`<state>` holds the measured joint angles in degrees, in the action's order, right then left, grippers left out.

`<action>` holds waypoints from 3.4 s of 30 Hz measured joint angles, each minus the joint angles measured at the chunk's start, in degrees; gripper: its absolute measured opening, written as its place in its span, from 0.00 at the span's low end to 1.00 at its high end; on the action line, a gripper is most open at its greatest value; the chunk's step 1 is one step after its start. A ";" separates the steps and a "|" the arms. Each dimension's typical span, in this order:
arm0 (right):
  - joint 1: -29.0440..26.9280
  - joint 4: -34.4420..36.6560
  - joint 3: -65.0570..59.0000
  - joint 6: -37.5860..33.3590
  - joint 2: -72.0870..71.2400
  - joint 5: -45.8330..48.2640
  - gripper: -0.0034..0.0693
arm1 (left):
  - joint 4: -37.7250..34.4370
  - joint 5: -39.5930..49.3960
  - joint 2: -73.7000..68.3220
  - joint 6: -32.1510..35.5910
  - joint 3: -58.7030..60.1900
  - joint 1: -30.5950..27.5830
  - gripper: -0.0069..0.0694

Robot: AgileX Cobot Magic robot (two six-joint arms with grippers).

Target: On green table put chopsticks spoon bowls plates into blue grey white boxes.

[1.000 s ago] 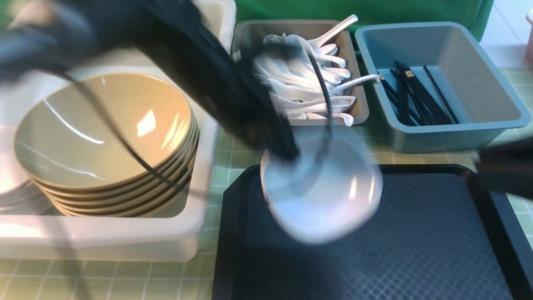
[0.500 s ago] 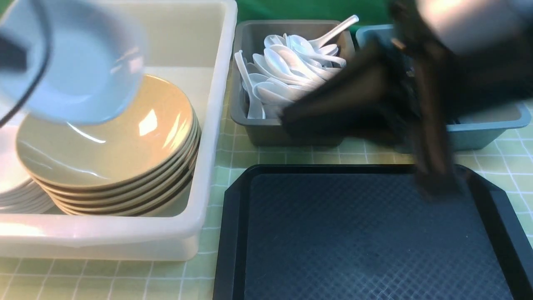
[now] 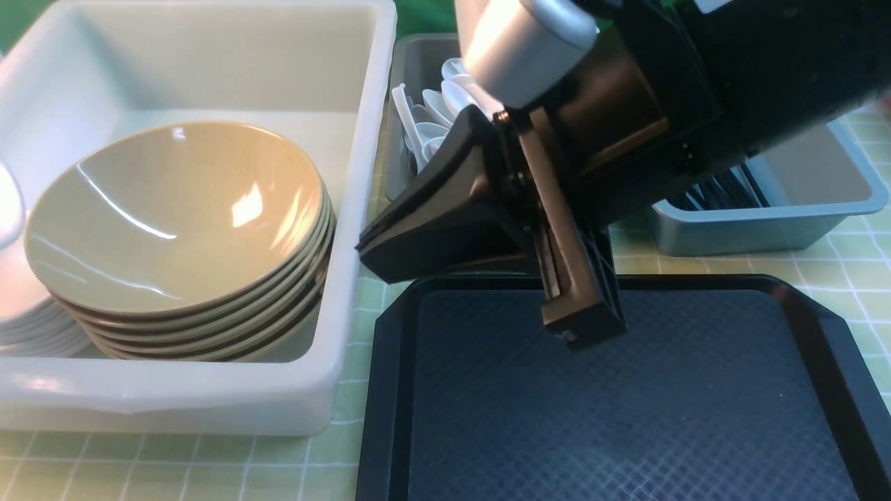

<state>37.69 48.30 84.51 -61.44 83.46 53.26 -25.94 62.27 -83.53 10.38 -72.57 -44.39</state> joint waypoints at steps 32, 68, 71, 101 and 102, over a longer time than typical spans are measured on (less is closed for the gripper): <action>-7.40 -5.88 0.00 7.04 -0.12 1.34 0.10 | 28.68 7.74 -4.87 -14.88 -9.04 15.83 0.88; -37.14 -30.39 -72.20 38.58 -84.06 -35.17 0.15 | -5.44 -9.95 61.81 2.62 35.56 47.15 0.09; -36.32 -30.39 -72.55 38.84 -84.06 -35.13 0.14 | -7.44 -14.54 70.12 3.92 41.31 47.15 0.09; -33.68 -30.36 -72.66 36.87 -84.10 -34.70 0.09 | 6.55 -33.24 84.37 5.91 52.34 47.15 0.09; -33.68 -30.36 -72.66 36.87 -84.10 -34.70 0.09 | 9.75 -35.65 84.37 3.23 54.20 47.15 0.09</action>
<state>4.01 17.94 11.85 -24.57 -0.64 18.56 -16.19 26.62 0.84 13.61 -18.37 2.76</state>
